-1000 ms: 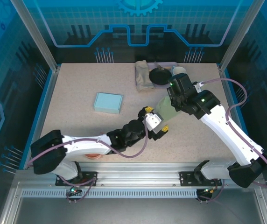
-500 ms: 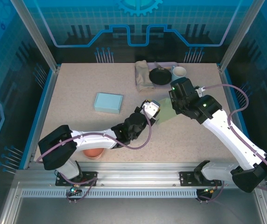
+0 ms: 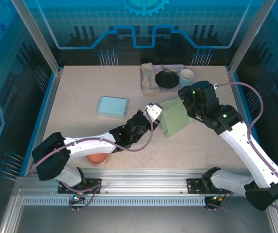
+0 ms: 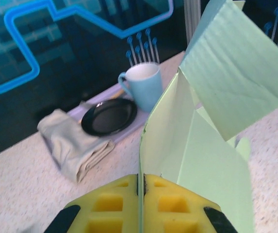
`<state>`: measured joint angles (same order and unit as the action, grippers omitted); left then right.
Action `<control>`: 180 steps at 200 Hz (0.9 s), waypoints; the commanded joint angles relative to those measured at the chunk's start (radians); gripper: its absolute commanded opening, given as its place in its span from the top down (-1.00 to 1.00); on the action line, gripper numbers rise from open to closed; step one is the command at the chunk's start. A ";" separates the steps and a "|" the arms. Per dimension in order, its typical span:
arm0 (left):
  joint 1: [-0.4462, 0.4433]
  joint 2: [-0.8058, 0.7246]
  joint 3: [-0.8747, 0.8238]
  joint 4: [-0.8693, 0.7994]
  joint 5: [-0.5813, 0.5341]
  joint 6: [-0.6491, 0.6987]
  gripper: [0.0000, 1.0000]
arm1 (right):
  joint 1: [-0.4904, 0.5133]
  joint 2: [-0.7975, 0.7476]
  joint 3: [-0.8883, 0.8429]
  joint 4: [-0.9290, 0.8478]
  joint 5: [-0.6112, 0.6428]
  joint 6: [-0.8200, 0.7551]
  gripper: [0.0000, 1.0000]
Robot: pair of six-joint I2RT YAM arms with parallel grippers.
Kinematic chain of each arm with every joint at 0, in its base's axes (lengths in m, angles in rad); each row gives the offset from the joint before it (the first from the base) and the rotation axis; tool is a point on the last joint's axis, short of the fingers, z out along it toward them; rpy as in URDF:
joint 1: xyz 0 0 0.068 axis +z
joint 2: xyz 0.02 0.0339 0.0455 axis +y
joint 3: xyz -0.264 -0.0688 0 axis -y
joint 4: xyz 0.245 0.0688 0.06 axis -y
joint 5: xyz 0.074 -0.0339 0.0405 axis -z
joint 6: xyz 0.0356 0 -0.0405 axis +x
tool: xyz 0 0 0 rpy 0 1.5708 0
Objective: Fold the paper box
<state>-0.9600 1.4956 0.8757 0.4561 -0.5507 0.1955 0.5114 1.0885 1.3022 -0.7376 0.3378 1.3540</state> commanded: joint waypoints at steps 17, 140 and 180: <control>0.097 -0.141 0.063 -0.310 0.103 -0.109 1.00 | -0.082 -0.053 0.055 0.131 -0.263 -0.612 -0.10; 0.239 -0.517 0.047 -0.823 0.355 -0.156 1.00 | -0.050 0.216 0.226 -0.174 -0.721 -2.290 -0.04; 0.240 -0.522 0.040 -0.818 0.348 -0.142 1.00 | -0.019 0.249 0.216 -0.218 -0.619 -2.345 -0.02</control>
<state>-0.7265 0.9817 0.9268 -0.3416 -0.2115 0.0505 0.4679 1.3308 1.4998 -0.8856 -0.3363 -0.8902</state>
